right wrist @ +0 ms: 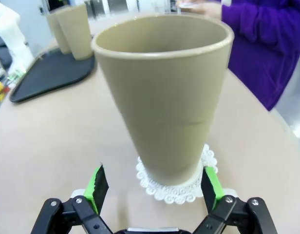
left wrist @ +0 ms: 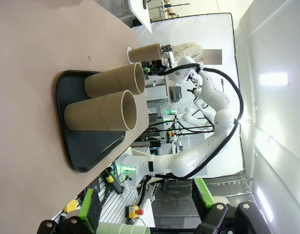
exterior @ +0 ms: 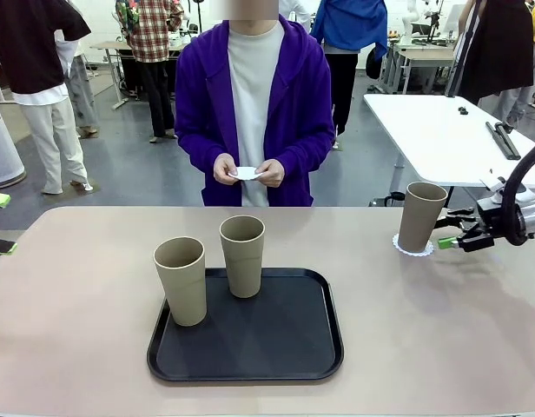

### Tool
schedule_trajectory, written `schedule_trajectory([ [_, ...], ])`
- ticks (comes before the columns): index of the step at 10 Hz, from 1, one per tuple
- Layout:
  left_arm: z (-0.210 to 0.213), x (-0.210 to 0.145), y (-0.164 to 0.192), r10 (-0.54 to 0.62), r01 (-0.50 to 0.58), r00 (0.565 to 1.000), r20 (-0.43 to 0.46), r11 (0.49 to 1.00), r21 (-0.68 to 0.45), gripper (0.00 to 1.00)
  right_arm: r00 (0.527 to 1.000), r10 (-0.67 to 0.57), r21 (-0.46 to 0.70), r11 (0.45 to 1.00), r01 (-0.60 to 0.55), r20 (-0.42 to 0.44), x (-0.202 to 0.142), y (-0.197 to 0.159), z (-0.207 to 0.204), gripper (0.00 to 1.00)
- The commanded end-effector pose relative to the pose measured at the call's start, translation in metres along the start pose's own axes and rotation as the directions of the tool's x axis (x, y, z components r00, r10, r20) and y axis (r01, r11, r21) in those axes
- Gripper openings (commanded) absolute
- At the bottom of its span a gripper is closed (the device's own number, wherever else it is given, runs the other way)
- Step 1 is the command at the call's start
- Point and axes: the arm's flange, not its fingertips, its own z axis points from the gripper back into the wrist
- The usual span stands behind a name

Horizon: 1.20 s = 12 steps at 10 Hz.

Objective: Place coasters on the table and set cups on them.
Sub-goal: Pick up one Reusable plastic cup and place it on a coaster set by the human.

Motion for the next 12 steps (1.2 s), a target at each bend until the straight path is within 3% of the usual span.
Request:
schedule_trajectory([
  [1,0.001,0.000,0.000,-0.016,0.016,1.000,0.003,1.000,-0.014,1.00,0.983,-0.062,-0.072,0.996,0.050,-0.173,0.030,0.045,-0.001,1.00],
  [3,0.001,0.000,0.000,-0.016,0.016,1.000,0.003,1.000,-0.014,1.00,0.926,-0.158,-0.235,0.969,0.078,-0.343,0.062,0.083,-0.003,1.00],
  [6,0.001,0.000,0.000,-0.016,0.016,1.000,0.003,1.000,-0.014,1.00,0.828,-0.363,-0.491,0.862,0.125,-0.427,0.128,0.143,-0.011,1.00],
  [8,0.001,0.000,0.000,-0.016,0.016,1.000,0.003,1.000,-0.014,1.00,0.755,-0.423,-0.555,0.826,0.094,-0.501,0.172,0.191,-0.015,1.00],
  [12,0.001,0.000,0.000,-0.016,0.016,1.000,0.003,1.000,-0.014,1.00,0.644,-0.526,-0.645,0.762,0.067,-0.555,0.245,0.265,-0.017,1.00],
])
